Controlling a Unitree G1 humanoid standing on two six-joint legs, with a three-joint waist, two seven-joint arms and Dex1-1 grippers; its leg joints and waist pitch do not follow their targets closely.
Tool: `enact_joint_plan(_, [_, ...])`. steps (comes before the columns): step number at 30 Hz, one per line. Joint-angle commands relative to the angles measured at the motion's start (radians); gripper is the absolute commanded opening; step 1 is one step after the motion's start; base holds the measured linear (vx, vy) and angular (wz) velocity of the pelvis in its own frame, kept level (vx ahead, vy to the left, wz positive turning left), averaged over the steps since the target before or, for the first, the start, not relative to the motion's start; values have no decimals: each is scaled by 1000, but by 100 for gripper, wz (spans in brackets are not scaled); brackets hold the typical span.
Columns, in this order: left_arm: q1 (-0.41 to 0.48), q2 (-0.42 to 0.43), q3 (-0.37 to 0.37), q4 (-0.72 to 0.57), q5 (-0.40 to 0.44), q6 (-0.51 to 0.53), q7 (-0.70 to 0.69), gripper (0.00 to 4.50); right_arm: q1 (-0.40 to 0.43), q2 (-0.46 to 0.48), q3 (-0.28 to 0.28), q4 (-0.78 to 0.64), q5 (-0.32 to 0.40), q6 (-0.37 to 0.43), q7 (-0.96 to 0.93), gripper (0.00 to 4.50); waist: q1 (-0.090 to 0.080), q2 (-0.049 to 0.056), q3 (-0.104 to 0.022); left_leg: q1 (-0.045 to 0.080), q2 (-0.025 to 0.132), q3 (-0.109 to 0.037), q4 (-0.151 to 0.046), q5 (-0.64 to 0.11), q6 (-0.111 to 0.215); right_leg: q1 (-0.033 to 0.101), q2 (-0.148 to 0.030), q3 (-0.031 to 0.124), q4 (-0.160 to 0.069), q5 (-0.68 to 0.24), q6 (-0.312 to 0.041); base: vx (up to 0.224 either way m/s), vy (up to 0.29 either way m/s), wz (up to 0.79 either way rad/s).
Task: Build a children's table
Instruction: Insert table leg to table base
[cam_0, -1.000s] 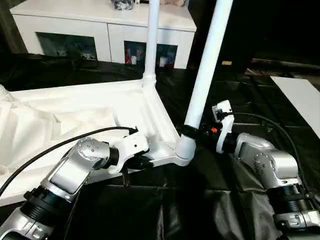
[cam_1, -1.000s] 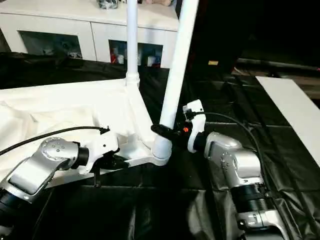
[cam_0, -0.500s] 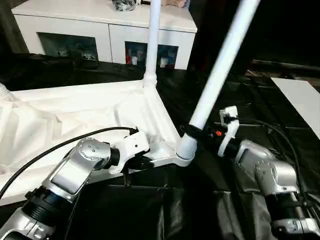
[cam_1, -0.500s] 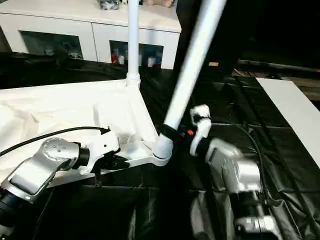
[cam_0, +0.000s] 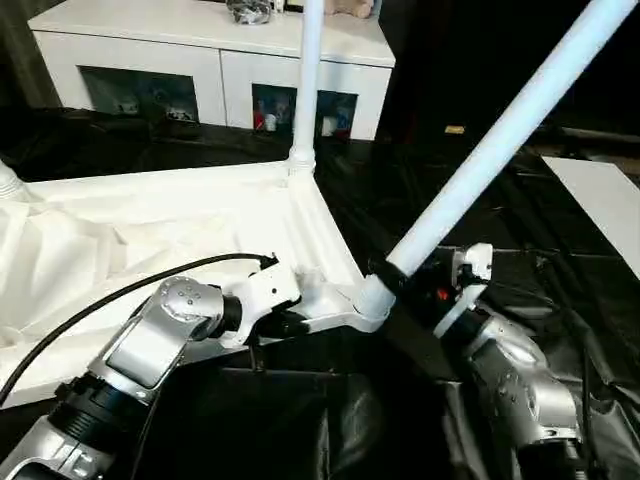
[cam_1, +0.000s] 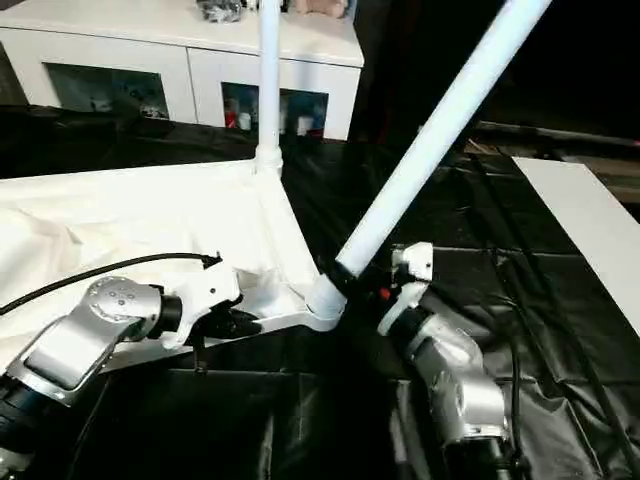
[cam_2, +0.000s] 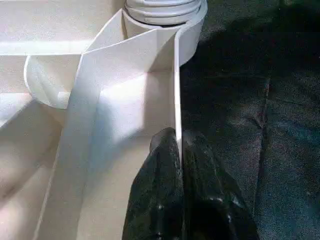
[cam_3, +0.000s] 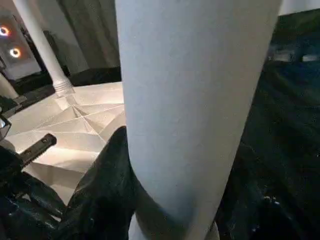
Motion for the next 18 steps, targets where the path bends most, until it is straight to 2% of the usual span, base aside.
enact_joint_plan(1, [-21, -7, 5, -16, 0, -5, -3, 0, 41, -28, 25, 49, -85, 2, -15, 185, -4, 20, -44, 24, 50, -26, -104, -448, -56, 10, -42, 24, -86, -380, -157, 0, 0, 0])
enact_joint_plan(4, [-23, -9, 4, -15, 1, -5, -2, 0, 32, -55, 67, 47, -122, 13, -8, 185, -5, 20, -43, 24, 50, -24, -105, -436, -53, 11, -40, 24, -84, -355, -163, 0, 0, 0])
enact_joint_plan(6, [-23, -9, 3, -15, 1, -5, -1, 0, 29, -61, 75, 49, -129, 8, -3, 185, -6, 20, -42, 25, 50, -23, -105, -444, -53, 10, -39, 24, -85, -365, -162, 0, 0, 0])
enact_joint_plan(11, [-28, -13, 0, -12, 3, -3, 0, 0, -30, -129, 162, 54, -177, 106, 60, 185, -11, 14, -38, 24, 50, -28, -104, -476, -55, 7, -44, 25, -94, -460, -135, 0, 0, 0])
enact_joint_plan(13, [-29, -14, -1, -11, 4, -3, 1, 0, -43, -145, 179, 47, -169, 154, 83, 185, -11, 11, -39, 24, 49, -28, -104, -476, -55, 7, -43, 24, -94, -469, -132, 0, 0, 0])
enact_joint_plan(15, [-30, -15, -1, -10, 5, -2, 3, 0, -57, -158, 191, 46, -162, 192, 104, 185, -8, 9, -40, 29, 50, -26, -101, -477, -53, 1, -44, 27, -96, -459, -133, 0, 0, 0])
enact_joint_plan(16, [-31, -16, -1, -9, 6, -1, 4, 0, -63, -162, 194, 47, -156, 205, 111, 185, -9, 9, -40, 24, 51, -28, -104, -473, -55, 5, -44, 25, -94, -447, -134, 0, 0, 0])
enact_joint_plan(18, [-31, -16, -1, -9, 6, -1, 4, 0, -76, -172, 203, 53, -149, 234, 128, 185, -9, 9, -42, 26, 51, -28, -104, -476, -57, 5, -41, 24, -91, -427, -137, 0, 0, 0])
